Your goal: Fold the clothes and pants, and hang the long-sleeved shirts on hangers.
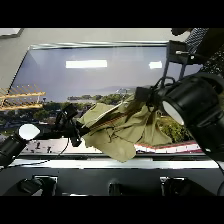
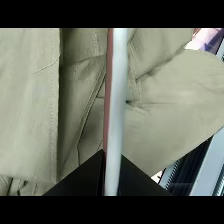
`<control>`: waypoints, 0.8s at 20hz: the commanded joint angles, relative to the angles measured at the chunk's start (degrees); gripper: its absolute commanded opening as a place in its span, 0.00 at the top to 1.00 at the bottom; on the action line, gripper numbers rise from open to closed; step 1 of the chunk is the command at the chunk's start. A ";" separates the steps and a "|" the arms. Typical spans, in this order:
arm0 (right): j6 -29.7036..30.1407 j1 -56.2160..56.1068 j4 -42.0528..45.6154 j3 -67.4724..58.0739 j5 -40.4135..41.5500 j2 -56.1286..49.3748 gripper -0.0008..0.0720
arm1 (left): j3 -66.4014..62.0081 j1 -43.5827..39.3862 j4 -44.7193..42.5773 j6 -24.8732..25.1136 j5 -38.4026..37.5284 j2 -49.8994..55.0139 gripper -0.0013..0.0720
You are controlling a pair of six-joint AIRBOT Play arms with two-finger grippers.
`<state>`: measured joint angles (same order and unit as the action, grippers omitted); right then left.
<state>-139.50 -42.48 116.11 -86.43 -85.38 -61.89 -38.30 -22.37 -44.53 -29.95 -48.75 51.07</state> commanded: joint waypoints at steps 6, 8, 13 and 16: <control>-1.18 -0.04 -1.95 0.00 3.67 -1.68 0.93 | -0.04 -3.96 6.78 1.73 4.94 1.88 0.94; -1.16 -0.04 -2.19 0.00 3.72 -2.38 0.93 | -0.07 -4.72 9.31 3.61 6.47 2.93 0.94; -1.11 -0.04 -4.09 0.00 6.21 -2.71 0.93 | -0.20 -6.45 10.80 4.04 8.35 5.14 0.94; -1.09 -0.04 -4.31 0.00 5.99 -2.69 0.93 | -0.20 -6.78 13.79 4.61 8.81 6.43 0.94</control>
<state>-140.70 -42.46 112.46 -86.41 -79.88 -64.51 -38.44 -28.67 -33.61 -26.02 -40.93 56.34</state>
